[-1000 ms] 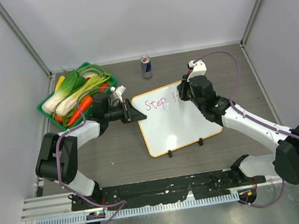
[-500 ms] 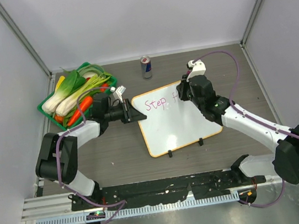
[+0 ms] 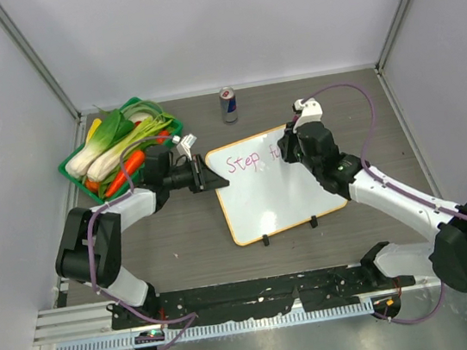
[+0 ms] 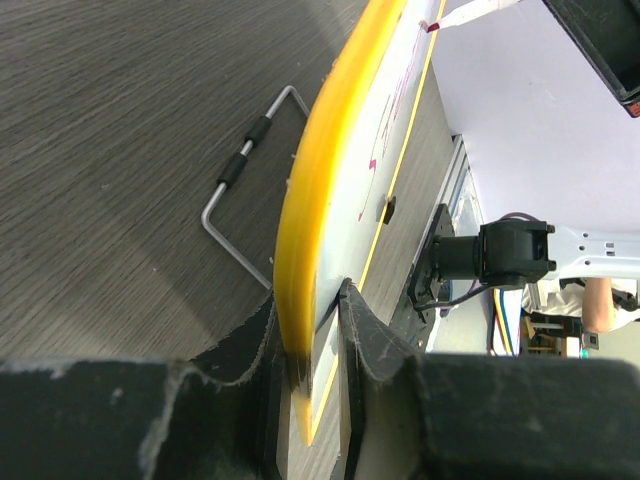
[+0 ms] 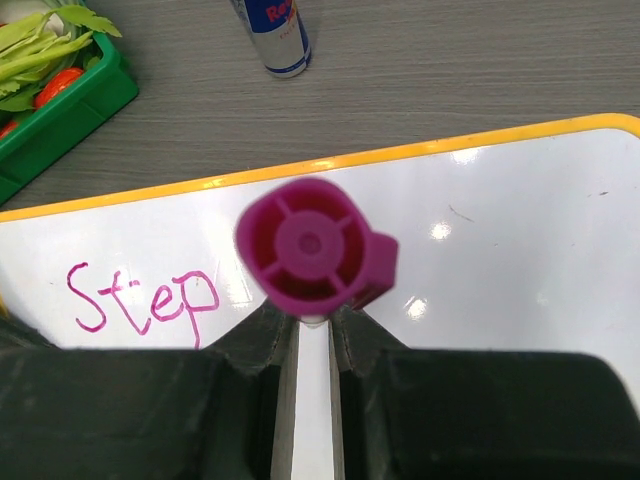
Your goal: Write a sentence on the whiteboard
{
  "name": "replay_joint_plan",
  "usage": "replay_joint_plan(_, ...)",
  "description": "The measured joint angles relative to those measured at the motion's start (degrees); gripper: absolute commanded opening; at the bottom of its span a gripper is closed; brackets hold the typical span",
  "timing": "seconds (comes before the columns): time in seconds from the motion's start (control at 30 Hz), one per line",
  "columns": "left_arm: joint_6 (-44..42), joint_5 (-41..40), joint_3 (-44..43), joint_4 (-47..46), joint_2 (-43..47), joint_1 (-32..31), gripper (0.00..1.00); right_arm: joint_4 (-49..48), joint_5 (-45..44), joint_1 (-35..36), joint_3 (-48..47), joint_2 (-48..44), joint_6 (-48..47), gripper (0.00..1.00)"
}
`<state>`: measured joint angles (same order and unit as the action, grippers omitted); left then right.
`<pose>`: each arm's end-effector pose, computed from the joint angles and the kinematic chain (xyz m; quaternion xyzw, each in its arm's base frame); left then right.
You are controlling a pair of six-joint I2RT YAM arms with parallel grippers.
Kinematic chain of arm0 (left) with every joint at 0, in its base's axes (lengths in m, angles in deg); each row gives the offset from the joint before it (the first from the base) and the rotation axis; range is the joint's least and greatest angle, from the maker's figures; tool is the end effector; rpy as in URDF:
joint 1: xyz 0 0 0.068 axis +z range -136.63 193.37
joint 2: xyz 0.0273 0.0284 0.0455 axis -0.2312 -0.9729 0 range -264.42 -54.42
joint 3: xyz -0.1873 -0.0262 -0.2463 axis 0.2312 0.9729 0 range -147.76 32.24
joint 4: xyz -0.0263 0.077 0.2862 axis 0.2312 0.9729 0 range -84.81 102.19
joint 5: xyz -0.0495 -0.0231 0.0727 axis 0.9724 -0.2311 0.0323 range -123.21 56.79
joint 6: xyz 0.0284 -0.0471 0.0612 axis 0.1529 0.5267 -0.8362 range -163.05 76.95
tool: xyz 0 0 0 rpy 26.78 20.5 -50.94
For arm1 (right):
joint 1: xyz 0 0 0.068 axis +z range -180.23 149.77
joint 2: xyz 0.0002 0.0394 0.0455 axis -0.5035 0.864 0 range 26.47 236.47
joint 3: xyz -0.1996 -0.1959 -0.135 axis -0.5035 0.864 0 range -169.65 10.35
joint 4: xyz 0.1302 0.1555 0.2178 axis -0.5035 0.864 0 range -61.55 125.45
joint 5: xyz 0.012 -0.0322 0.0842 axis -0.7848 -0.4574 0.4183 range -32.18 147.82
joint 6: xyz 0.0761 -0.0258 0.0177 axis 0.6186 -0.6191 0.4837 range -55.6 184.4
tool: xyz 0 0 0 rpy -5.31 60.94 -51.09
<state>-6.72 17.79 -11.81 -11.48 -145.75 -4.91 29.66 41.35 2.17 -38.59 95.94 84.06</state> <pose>0.3298 -0.1675 0.1882 0.0876 0.8078 -0.5374 0.2257 0.2917 0.1612 0.3011 -0.0110 0.8231 0.1372 0.5510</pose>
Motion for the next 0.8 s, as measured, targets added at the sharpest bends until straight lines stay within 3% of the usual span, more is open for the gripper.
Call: replay_joint_plan(0.8,0.0,-0.02,0.02,0.02,0.0,-0.04,0.0,0.92,-3.76,0.07,-2.69,1.9,-0.46,0.01)
